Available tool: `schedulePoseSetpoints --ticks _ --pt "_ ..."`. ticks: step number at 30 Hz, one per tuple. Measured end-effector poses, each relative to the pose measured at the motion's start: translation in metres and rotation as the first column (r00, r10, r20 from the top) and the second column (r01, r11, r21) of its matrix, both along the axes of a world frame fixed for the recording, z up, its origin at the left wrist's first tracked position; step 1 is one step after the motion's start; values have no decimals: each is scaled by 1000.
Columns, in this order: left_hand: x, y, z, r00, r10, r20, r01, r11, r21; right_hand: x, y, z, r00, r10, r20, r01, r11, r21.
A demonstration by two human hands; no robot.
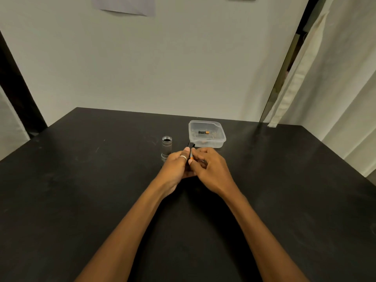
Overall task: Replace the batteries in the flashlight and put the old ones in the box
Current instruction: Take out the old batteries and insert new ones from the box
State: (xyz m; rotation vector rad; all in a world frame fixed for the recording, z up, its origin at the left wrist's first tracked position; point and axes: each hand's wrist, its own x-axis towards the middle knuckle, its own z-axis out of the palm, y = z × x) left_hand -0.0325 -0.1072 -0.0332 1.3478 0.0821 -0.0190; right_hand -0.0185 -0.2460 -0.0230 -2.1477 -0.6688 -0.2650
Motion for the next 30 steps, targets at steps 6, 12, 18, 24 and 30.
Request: schedulePoseSetpoints --ticks 6,12,18,24,30 --pt "-4 -2 4 1000 -21 -15 21 999 -31 2 -3 1 994 -98 -47 104 979 176" --pt "-9 0 8 998 -57 -29 55 996 -77 11 -5 4 953 -70 -296 181 913 366" --pt "-10 0 11 994 -98 -46 93 991 -102 13 -7 5 945 33 -326 119 893 435" --pt "-13 2 15 993 -86 -84 71 984 -166 7 -6 3 957 104 -272 7 926 378" --pt "-13 1 16 993 -95 -65 83 981 -175 7 -5 2 986 65 -152 -12 945 328"
